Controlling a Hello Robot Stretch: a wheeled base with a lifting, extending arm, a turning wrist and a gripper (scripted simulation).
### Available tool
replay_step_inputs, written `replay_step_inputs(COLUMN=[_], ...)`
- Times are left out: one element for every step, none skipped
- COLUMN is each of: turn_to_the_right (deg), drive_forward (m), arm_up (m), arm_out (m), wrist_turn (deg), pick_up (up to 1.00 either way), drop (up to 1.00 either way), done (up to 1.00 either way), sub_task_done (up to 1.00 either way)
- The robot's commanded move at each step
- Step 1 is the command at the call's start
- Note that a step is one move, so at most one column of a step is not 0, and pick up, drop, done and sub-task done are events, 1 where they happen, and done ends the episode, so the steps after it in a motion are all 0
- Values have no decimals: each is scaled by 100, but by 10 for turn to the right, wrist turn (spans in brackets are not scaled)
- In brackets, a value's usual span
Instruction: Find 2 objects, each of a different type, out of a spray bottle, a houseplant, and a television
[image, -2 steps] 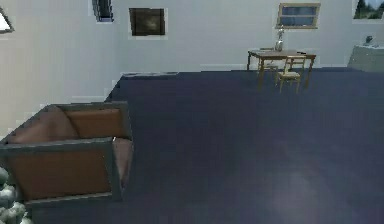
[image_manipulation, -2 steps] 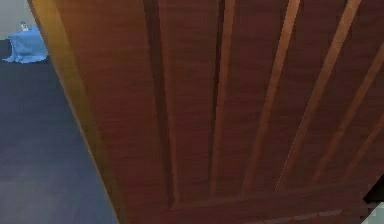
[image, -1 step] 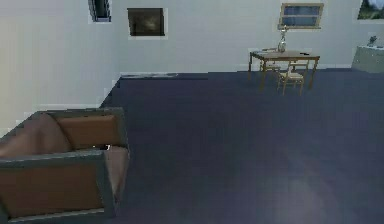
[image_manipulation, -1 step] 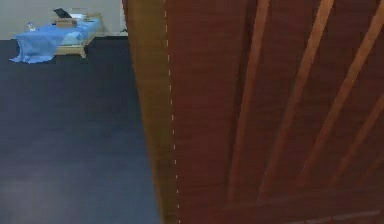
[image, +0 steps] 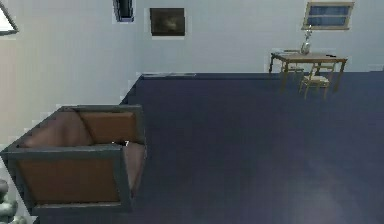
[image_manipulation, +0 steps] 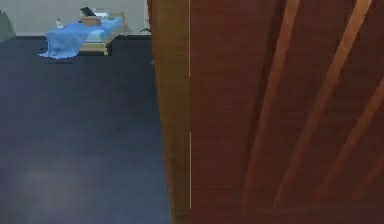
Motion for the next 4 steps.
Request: replay_step_inputs(turn_to_the_right=[0,450,390,0], drive_forward=[30,0,0,100], arm_up=[0,0,0,0], arm_out=[0,0,0,0], wrist_turn=[0,0,0,0], pick_up=[0,0,0,0], drop=[0,0,0,0], done=[0,0,0,0], sub_task_done=[0,0,0,0])
